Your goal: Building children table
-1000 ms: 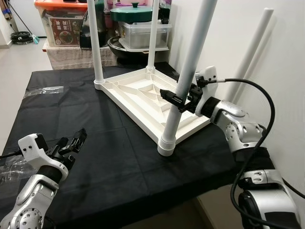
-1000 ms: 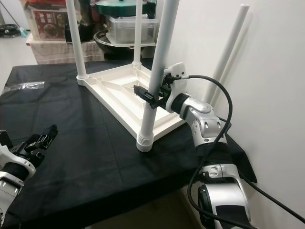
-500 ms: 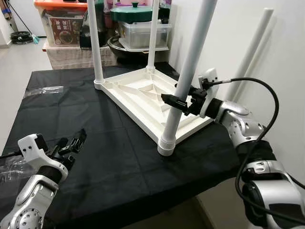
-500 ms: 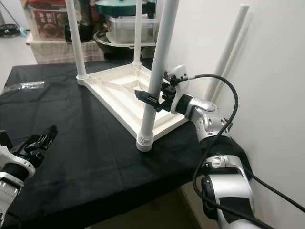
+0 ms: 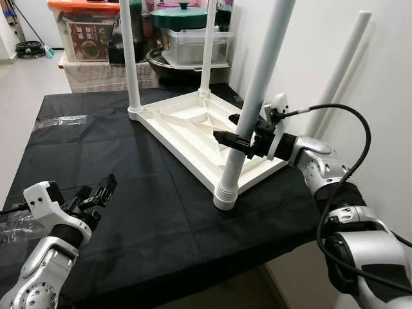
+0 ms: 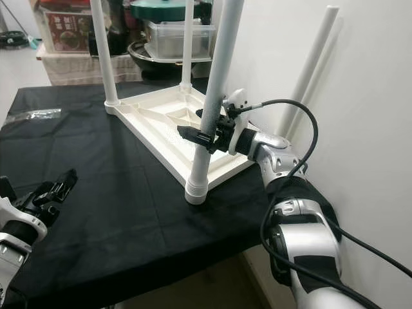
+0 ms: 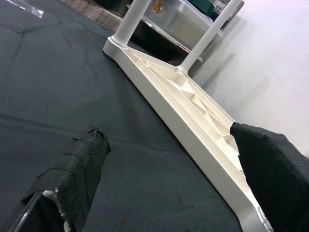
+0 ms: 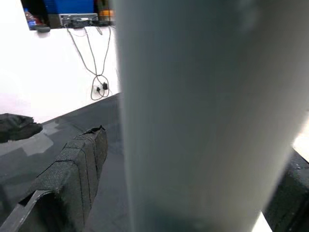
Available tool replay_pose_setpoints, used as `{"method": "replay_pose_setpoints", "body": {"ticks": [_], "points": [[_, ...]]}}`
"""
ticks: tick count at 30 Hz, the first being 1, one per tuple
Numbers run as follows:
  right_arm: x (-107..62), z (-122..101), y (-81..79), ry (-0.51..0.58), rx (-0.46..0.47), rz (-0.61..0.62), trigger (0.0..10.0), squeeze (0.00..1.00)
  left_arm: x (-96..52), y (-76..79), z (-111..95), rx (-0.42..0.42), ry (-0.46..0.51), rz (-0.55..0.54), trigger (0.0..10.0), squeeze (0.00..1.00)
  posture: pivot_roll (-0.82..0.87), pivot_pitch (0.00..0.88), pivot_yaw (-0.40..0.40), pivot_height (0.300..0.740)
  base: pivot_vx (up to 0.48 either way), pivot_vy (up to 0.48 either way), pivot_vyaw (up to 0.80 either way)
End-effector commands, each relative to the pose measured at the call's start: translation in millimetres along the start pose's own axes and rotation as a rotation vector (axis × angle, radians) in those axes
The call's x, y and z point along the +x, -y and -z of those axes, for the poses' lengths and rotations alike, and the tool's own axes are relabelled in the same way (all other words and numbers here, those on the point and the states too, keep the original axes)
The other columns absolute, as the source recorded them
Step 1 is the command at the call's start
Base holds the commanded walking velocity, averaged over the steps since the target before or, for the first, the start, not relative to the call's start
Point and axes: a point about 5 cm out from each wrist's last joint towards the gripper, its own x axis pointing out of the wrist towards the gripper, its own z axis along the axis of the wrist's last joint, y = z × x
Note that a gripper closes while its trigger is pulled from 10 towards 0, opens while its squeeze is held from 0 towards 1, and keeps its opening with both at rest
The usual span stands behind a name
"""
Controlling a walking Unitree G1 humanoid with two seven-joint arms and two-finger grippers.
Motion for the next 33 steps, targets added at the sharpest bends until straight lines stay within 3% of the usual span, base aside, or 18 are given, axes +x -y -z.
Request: {"method": "replay_pose_setpoints", "body": {"ticks": [1, 7, 9, 10, 11, 12, 13, 33], "points": [[2.8, -0.7, -0.8, -0.012, -0.021, -0.015, 10.0, 0.00, -1.9, 0.0, 0.6, 0.016, -0.007, -0.003, 10.0, 0.00, 0.01, 0.000, -0.100, 0.740, 0.000, 0.000, 0.00], [3.7, 0.4, -0.8, -0.018, -0.030, -0.027, 10.0, 0.00, -2.6, -0.3, 1.3, 0.014, -0.006, -0.005, 10.0, 0.00, 0.02, 0.000, -0.106, 0.740, 0.000, 0.000, 0.00], [4.0, 1.6, 0.0, -0.022, -0.034, -0.028, 7.5, 0.00, -3.5, -0.7, 2.3, 0.013, -0.006, -0.008, 10.0, 0.00, 0.02, 0.000, -0.109, 0.740, 0.000, 0.000, 0.00], [4.1, 1.9, 0.2, -0.023, -0.036, -0.028, 3.9, 0.00, -3.8, -1.1, 2.6, 0.012, -0.007, -0.009, 10.0, 0.00, 0.02, 0.000, -0.109, 0.740, 0.000, 0.000, 0.00], [4.1, 1.9, 0.2, -0.023, -0.036, -0.028, 3.9, 0.00, -3.8, -1.1, 2.6, 0.012, -0.007, -0.009, 10.0, 0.00, 0.02, 0.000, -0.109, 0.740, 0.000, 0.000, 0.00], [4.4, 2.4, 0.3, -0.023, -0.037, -0.028, 1.6, 0.00, -4.1, -1.5, 3.0, 0.012, -0.007, -0.010, 10.0, 0.00, 0.02, 0.000, -0.111, 0.740, 0.000, 0.000, 0.00], [4.8, 2.6, 0.3, -0.019, -0.041, -0.025, 0.0, 0.00, -4.2, -1.5, 3.1, 0.012, -0.007, -0.011, 10.0, 0.00, 0.02, 0.000, -0.111, 0.740, 0.000, 0.000, 0.00], [6.3, 16.1, 2.1, -0.032, -0.025, 0.063, 0.0, 0.00, -2.9, -0.7, 5.9, 0.006, -0.013, -0.007, 10.0, 0.00, 0.01, 0.000, -0.110, 0.740, 0.000, 0.000, 0.00]]}}
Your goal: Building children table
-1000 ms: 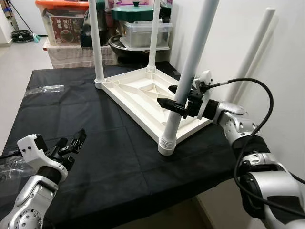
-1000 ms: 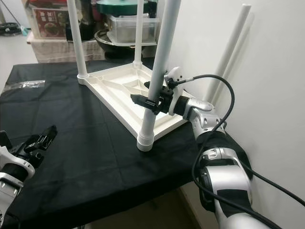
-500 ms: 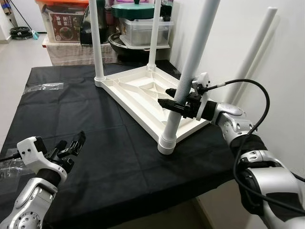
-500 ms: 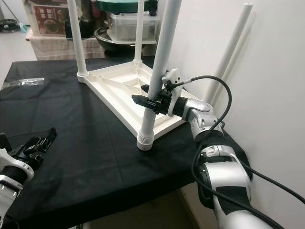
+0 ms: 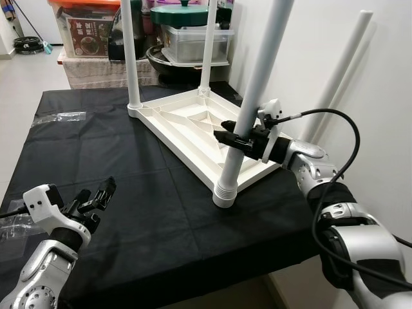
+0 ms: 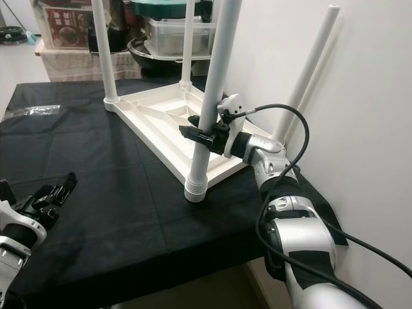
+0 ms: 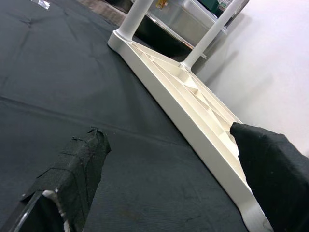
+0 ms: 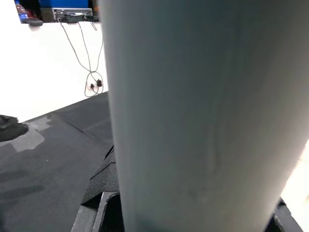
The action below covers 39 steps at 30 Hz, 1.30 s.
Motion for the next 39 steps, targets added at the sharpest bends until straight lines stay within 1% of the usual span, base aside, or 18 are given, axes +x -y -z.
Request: {"method": "replay_pose_setpoints", "body": {"ticks": [1, 3, 4, 8, 9, 10, 12, 13, 14, 15, 17, 18, 20, 24, 29, 31, 33, 39], "points": [[-0.5, 5.3, 0.4, -0.032, -0.010, 0.015, 0.0, 0.00, 0.5, 1.5, 3.0, 0.007, -0.006, 0.004, 10.0, 0.00, 0.01, 0.000, -0.110, 0.740, 0.000, 0.000, 0.00], [0.6, 11.0, -0.8, -0.047, -0.006, 0.040, 0.0, 0.00, 0.5, 1.4, 3.2, 0.007, -0.005, 0.003, 10.0, 0.00, 0.00, 0.000, -0.113, 0.740, 0.000, 0.000, 0.00], [3.5, 26.6, -5.2, -0.090, 0.021, 0.102, 0.0, 0.00, -0.1, 1.7, 3.5, 0.006, -0.003, 0.001, 10.0, 0.00, 0.00, 0.000, -0.114, 0.740, 0.000, 0.000, 0.00], [5.1, 33.6, -6.8, -0.115, 0.024, 0.147, 0.0, 0.00, -0.4, 1.3, 3.7, 0.005, -0.003, 0.000, 10.0, 0.00, 0.00, 0.000, -0.113, 0.740, 0.000, 0.000, 0.00], [8.3, 42.0, -8.3, -0.138, 0.041, 0.249, 0.0, 0.00, -0.8, 0.8, 3.8, 0.005, -0.004, -0.001, 10.0, 0.00, 0.00, 0.000, -0.111, 0.740, 0.000, 0.000, 0.00], [8.3, 42.0, -8.3, -0.138, 0.041, 0.249, 0.0, 0.00, -0.8, 0.8, 3.8, 0.005, -0.004, -0.001, 10.0, 0.00, 0.00, 0.000, -0.111, 0.740, 0.000, 0.000, 0.00], [12.2, 52.1, -11.7, -0.164, 0.053, 0.385, 0.0, 0.00, -1.0, 0.3, 3.8, 0.005, -0.003, -0.003, 10.0, 0.00, 0.00, 0.000, -0.111, 0.740, 0.000, 0.000, 0.00], [12.2, 52.1, -11.7, -0.164, 0.053, 0.385, 0.0, 0.00, -1.0, 0.3, 3.8, 0.005, -0.003, -0.003, 10.0, 0.00, 0.00, 0.000, -0.111, 0.740, 0.000, 0.000, 0.00], [12.9, 57.5, -13.4, -0.169, 0.064, 0.498, 0.0, 0.00, -1.1, 0.1, 3.6, 0.005, -0.002, -0.004, 10.0, 0.00, -0.01, 0.000, -0.112, 0.740, 0.000, 0.000, 0.00], [12.9, 57.5, -13.4, -0.169, 0.064, 0.498, 0.0, 0.00, -1.1, 0.1, 3.6, 0.005, -0.002, -0.004, 10.0, 0.00, -0.01, 0.000, -0.112, 0.740, 0.000, 0.000, 0.00], [11.7, 66.2, -22.4, -0.163, 0.069, 0.764, 0.0, 0.00, -1.2, 0.1, 3.4, 0.004, 0.001, -0.006, 10.0, 0.00, -0.01, 0.000, -0.110, 0.740, 0.000, 0.000, 0.00], [15.2, 69.1, -33.6, -0.165, 0.058, 0.824, 0.0, 0.00, -1.1, 0.1, 3.5, 0.004, 0.001, -0.007, 10.0, 0.00, -0.01, 0.000, -0.109, 0.740, 0.000, 0.000, 0.00], [18.1, 69.9, -41.4, -0.164, 0.050, 0.845, 0.0, 0.00, -1.0, 0.2, 3.6, 0.004, 0.002, -0.008, 10.0, 0.00, -0.01, 0.000, -0.109, 0.740, 0.000, 0.000, 0.00], [38.5, 70.1, -64.8, -0.163, 0.063, 0.902, 0.0, 0.00, 0.6, 1.6, 4.9, 0.000, 0.003, -0.007, 10.0, 0.00, -0.01, 0.000, -0.114, 0.740, 0.000, 0.000, 0.00], [47.4, 67.9, -68.8, -0.170, 0.076, 0.958, 0.0, 0.00, 1.0, 2.2, 4.8, -0.002, 0.007, -0.008, 10.0, 0.00, 0.00, 0.000, -0.122, 0.740, 0.000, 0.000, 0.00], [53.1, 69.8, -66.8, -0.198, 0.137, 1.032, 0.0, 0.00, 0.0, 1.8, 4.7, -0.006, 0.011, -0.011, 10.0, 0.00, 0.00, 0.000, -0.132, 0.740, 0.000, 0.000, 0.00], [52.9, 69.9, -69.9, -0.216, 0.178, 1.091, 0.0, 0.00, -1.0, 0.9, 4.9, -0.008, 0.013, -0.015, 10.0, 0.00, 0.00, 0.000, -0.132, 0.740, 0.000, 0.000, 0.00], [50.5, 70.9, -76.6, -0.237, 0.209, 1.131, 0.0, 0.00, -2.4, -0.3, 4.2, -0.009, 0.016, -0.021, 10.0, 0.00, 0.01, 0.000, -0.135, 0.740, 0.000, 0.000, 0.00]]}}
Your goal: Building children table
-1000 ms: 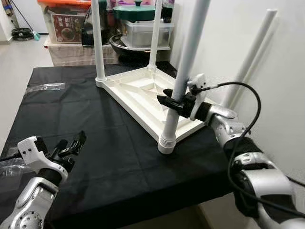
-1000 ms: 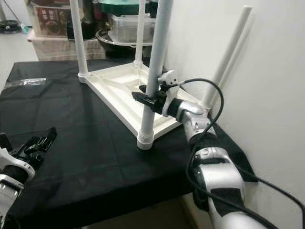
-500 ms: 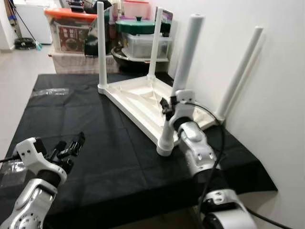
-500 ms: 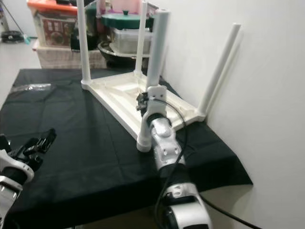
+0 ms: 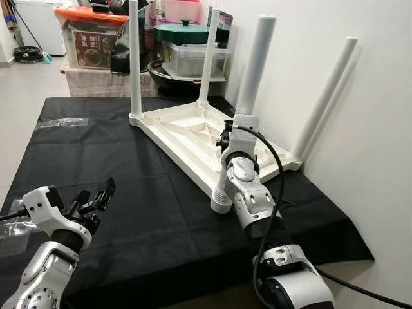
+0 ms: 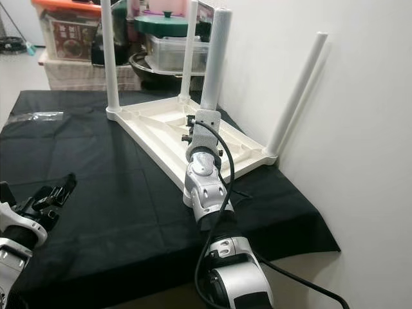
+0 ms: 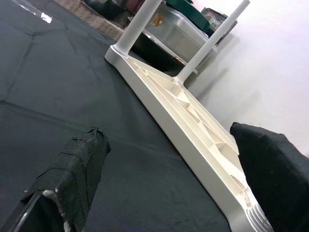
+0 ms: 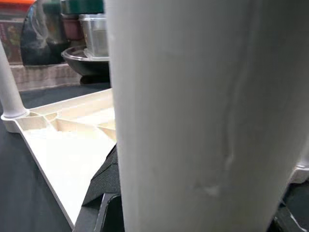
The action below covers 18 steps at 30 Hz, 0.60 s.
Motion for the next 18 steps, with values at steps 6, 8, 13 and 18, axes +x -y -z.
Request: {"method": "replay_pose_setpoints", "body": {"ticks": [6, 8, 13, 18], "points": [[-19.6, 47.2, -6.5, -0.201, 0.041, 0.059, 0.0, 0.00, -0.9, 0.4, 1.0, 0.003, -0.001, -0.010, 10.0, 0.00, 0.01, 0.000, -0.129, 0.740, 0.000, 0.000, 0.00], [-20.5, 47.1, -6.6, -0.198, 0.053, 0.067, 0.0, 0.00, -0.6, 0.2, 0.9, 0.004, -0.001, -0.009, 10.0, 0.00, 0.00, 0.000, -0.127, 0.740, 0.000, 0.000, 0.00], [-22.0, 39.5, -4.1, -0.150, 0.108, 0.108, 0.0, 0.00, 0.7, 1.5, 0.3, 0.008, 0.000, -0.005, 10.0, 0.00, 0.01, 0.000, -0.120, 0.740, 0.000, 0.000, 0.00], [-23.3, 31.5, 0.9, -0.108, 0.146, 0.137, 0.0, 0.00, 0.5, 0.9, 0.1, 0.011, 0.000, -0.004, 10.0, 0.00, 0.01, 0.000, -0.117, 0.740, 0.000, 0.000, 0.00]]}}
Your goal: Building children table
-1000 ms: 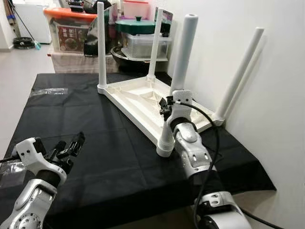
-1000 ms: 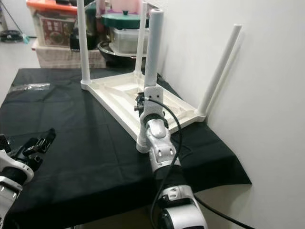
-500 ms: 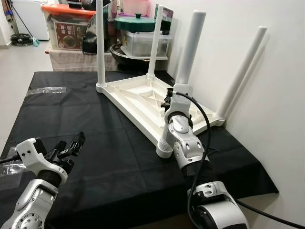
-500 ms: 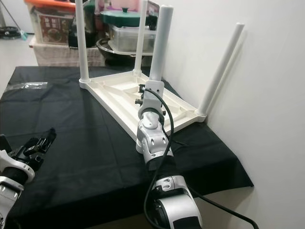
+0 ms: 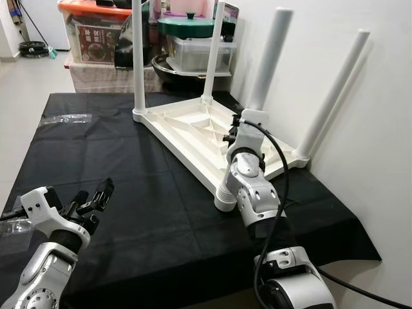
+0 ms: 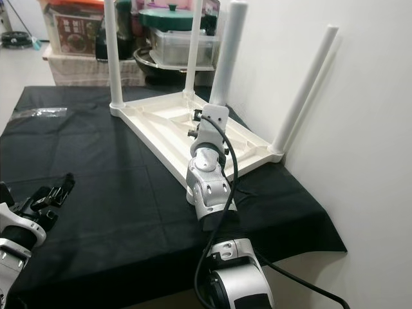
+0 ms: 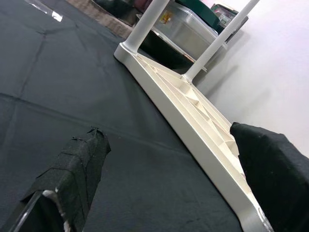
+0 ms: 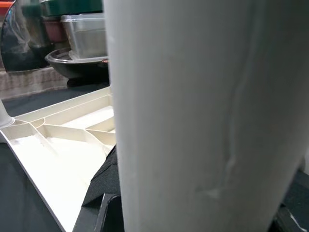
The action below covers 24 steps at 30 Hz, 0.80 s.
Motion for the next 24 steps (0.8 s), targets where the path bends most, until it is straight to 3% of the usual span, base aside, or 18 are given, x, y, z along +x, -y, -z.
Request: {"method": "replay_pose_setpoints", "body": {"ticks": [1, 24], "points": [[-20.4, 39.9, 0.2, -0.123, 0.086, 0.066, 0.0, 0.00, 1.0, 1.4, 0.0, 0.007, -0.001, 0.003, 10.0, 0.00, 0.01, 0.000, -0.115, 0.740, 0.000, 0.000, 0.00], [-27.4, 23.6, -3.1, -0.029, 0.098, 0.039, 0.0, 0.00, 2.4, 1.6, -1.9, 0.018, -0.002, 0.012, 10.0, 0.00, 0.01, 0.000, -0.107, 0.740, 0.000, 0.000, 0.00]]}}
